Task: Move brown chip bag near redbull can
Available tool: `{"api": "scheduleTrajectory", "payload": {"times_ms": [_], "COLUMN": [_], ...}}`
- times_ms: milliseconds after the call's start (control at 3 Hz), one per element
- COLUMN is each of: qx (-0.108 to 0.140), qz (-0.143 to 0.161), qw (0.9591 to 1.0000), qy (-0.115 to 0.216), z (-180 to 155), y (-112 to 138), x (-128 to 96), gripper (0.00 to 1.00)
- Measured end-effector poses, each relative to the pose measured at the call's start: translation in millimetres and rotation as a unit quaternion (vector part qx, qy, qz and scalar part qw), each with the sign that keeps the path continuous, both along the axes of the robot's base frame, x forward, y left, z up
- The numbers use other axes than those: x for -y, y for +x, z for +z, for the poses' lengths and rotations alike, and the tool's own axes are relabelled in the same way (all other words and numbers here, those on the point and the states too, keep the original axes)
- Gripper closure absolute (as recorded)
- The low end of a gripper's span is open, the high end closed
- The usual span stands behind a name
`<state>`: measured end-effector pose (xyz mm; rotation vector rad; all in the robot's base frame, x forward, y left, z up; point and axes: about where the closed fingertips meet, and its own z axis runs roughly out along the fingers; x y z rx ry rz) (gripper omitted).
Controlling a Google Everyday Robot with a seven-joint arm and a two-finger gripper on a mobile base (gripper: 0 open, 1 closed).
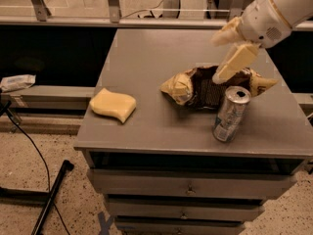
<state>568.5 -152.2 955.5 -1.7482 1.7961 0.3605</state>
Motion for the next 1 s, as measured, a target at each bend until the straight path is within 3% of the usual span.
{"api": "scheduleTrajectory", "payload": {"times_ms": [333, 667, 1000], "qx": [0.013, 0.057, 0.057], "qz": [0.026, 0.009, 0.009], "qw": [0.9994, 0.9967, 0.9966], "qy": [0.017, 0.058, 0.058], "z": [34.8, 88.8, 88.8], "y": [11.7, 16.7, 16.7], "x": [-21.3, -17.5, -17.5], "gripper": [0.00, 0.00, 0.00]}}
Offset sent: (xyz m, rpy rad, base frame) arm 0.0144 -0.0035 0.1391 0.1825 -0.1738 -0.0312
